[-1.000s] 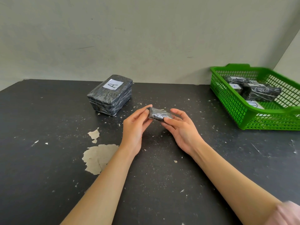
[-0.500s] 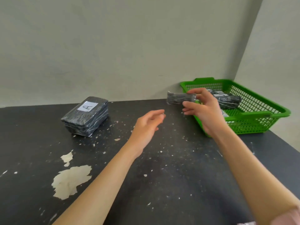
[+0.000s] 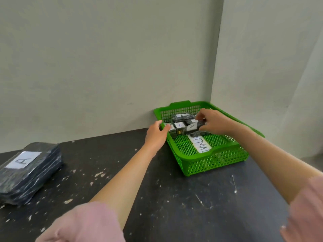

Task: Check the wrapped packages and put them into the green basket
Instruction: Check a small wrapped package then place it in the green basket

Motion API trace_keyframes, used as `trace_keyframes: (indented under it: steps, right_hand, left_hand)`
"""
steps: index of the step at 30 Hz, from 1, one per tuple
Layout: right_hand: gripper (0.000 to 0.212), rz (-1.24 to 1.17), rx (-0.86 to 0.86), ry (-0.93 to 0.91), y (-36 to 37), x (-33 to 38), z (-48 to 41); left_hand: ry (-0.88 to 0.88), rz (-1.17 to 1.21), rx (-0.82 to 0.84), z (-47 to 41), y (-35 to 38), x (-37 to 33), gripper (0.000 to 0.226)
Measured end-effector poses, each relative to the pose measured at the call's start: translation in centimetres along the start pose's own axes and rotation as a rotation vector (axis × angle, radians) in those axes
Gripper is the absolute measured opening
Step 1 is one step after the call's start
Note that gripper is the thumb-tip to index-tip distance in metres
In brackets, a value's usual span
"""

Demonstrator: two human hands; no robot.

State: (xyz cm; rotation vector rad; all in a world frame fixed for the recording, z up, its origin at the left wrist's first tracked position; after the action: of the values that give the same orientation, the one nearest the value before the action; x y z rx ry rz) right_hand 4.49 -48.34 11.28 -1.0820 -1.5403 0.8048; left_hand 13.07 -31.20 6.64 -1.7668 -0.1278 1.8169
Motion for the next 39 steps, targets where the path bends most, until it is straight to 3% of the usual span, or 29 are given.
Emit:
trace_keyframes:
  steps: [8, 11, 14, 18, 28, 31, 34, 39]
  right_hand:
    - [0.035, 0.052, 0.406, -0.083, 3.8, -0.9, -6.0]
    - [0.04, 0.279, 0.506, -0.152, 5.3, -1.6, -6.8]
    - [0.042, 0.471, 0.463, -0.24, 5.9, -1.3, -7.7]
    - [0.042, 0.557, 0.432, -0.284, 6.3, -1.4, -8.6]
    - [0.044, 0.438, 0.428, -0.251, 5.3, -1.1, -7.4]
    - [0.039, 0.374, 0.358, -0.216, 4.4, -0.1, -6.5]
    - [0.03, 0.289, 0.159, -0.203, 3.1, 1.9, -6.0]
    - [0.02, -0.046, -0.262, -0.285, 3.7, 9.5, -5.8]
  left_hand:
    - [0.056, -0.019, 0.005, -3.5, 0.5, 0.8, 0.056]
    - [0.074, 0.014, 0.021, -3.8, 0.6, 1.2, 0.056]
    - [0.096, 0.051, 0.034, -3.8, 0.7, 1.4, 0.055]
    - [0.092, 0.083, 0.048, -3.7, 0.8, 1.6, 0.055]
    - [0.096, 0.048, 0.029, -3.8, 0.7, 1.6, 0.057]
    - [0.058, 0.041, 0.038, -3.4, 0.6, 1.3, 0.058]
    - [0.007, 0.16, 0.065, -2.2, -0.2, 2.3, 0.054]
    - [0.018, 0.126, -0.165, 1.8, -7.6, 7.1, 0.035]
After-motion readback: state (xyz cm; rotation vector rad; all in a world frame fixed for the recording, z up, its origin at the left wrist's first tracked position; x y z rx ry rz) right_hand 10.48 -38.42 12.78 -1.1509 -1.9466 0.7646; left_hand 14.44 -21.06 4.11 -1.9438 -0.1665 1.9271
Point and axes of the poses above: each hand's wrist, its own z-axis away from the middle knuckle, its own y-axis out of the palm, x = y × z, the point moved 4 cm from there along -z, towards the middle knuckle, and after that the axes turned 12 degrees about -y, right-handed, at the moved point
